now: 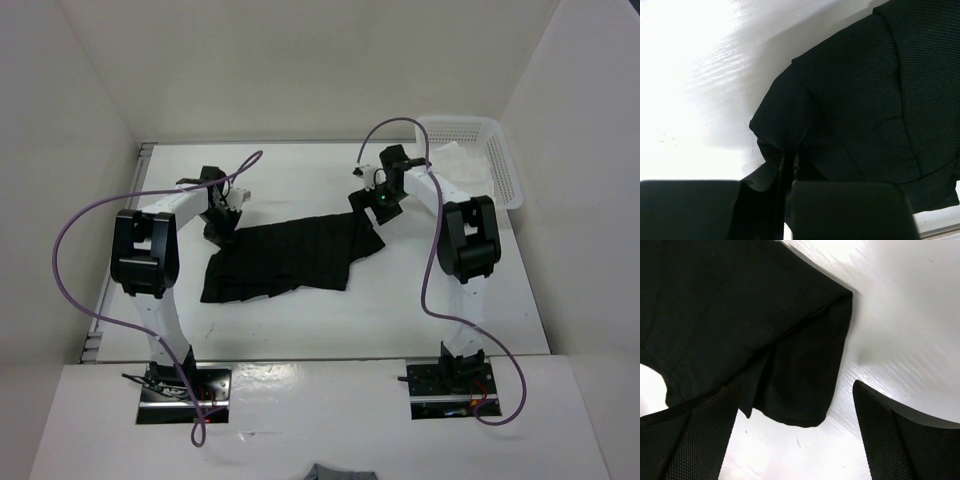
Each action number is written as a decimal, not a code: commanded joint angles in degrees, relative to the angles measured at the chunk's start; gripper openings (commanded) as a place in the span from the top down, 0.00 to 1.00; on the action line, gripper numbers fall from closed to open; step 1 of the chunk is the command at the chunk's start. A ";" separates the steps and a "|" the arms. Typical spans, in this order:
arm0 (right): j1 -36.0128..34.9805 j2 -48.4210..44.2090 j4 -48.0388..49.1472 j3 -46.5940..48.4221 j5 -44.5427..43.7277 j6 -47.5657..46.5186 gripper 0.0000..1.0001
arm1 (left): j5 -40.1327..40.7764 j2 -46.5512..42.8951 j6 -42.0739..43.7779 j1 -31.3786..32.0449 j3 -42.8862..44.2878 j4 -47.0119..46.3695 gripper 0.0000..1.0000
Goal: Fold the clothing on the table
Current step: Fold the skirt
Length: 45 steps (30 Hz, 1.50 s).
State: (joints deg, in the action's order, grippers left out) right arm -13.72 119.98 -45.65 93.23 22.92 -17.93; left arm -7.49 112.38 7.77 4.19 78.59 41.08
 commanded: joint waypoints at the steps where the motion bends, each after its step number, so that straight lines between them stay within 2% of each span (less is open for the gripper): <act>1: 0.36 1.30 -1.01 2.83 4.50 -2.19 0.04 | -2.18 -1.81 1.28 -0.23 -0.45 2.07 1.00; 2: 0.36 1.31 -1.54 2.83 6.25 -2.19 0.01 | -2.18 -1.81 1.80 -0.23 -0.45 2.07 1.00; 9: 1.41 3.33 -3.22 2.83 11.44 -3.95 0.01 | -2.71 -2.34 1.81 -0.23 -1.59 2.07 1.00; 18: 2.55 3.33 -2.69 1.25 11.45 -3.43 0.01 | -3.23 -2.87 1.81 -0.23 -2.74 2.07 1.00; 23: 2.55 3.94 -3.22 1.25 11.98 -3.42 0.10 | -3.24 -2.87 1.81 -0.23 -2.74 2.07 1.00; 35: -1.57 3.94 -3.75 2.31 13.56 -2.37 0.10 | -3.76 -3.39 1.81 -0.23 -3.26 2.07 1.00; 38: -2.71 3.94 -3.75 2.31 12.95 -1.84 0.16 | -3.76 -3.39 1.81 -0.23 -3.26 2.07 1.00; 39: -3.24 4.55 -3.22 2.31 12.94 -1.84 0.26 | -3.76 -3.39 1.81 -0.23 -3.26 2.07 1.00; 41: -3.86 4.56 -3.22 2.83 11.63 -1.31 0.36 | -3.76 -3.39 1.81 -0.23 -3.26 2.07 1.00; 45: -3.86 3.95 -3.22 2.83 9.44 -1.31 0.34 | -3.76 -3.39 1.81 -0.23 -3.26 2.07 1.00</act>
State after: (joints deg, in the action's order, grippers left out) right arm -17.12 123.61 -48.16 94.15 34.17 -19.46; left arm -9.69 110.78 8.84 4.19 76.01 41.89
